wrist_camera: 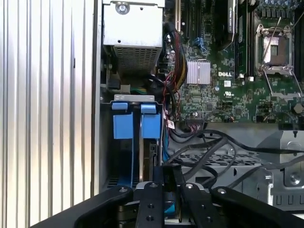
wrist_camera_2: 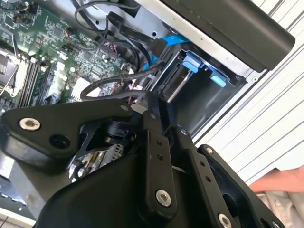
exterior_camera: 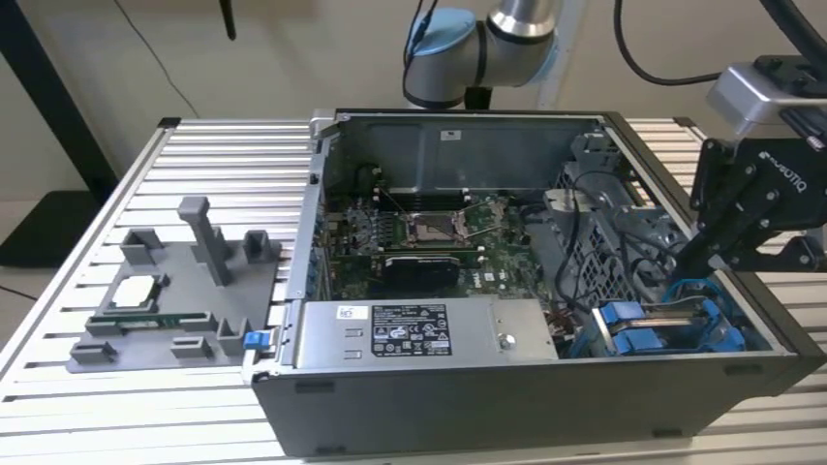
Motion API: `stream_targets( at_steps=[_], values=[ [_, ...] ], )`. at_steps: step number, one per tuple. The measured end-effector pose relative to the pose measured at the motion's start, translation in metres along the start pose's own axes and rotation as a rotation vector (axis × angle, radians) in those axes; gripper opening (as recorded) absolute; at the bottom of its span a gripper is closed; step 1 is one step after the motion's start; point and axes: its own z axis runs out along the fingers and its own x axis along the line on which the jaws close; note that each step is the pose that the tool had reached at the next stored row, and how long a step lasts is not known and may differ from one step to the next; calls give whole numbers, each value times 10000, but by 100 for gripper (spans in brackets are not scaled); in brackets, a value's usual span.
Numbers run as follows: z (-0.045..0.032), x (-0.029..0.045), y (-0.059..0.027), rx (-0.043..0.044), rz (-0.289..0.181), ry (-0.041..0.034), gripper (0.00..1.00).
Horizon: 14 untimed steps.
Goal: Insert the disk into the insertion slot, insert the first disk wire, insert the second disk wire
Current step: 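Insert the first disk wire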
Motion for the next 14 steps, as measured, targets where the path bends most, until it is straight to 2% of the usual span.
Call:
stream_targets(
  at_steps=[7, 11, 14],
  values=[
    [64, 37, -10, 7, 2, 58, 0],
    [90, 48, -12, 12, 14, 209, 0],
    [121, 51, -15, 15, 15, 282, 0]
  ],
)
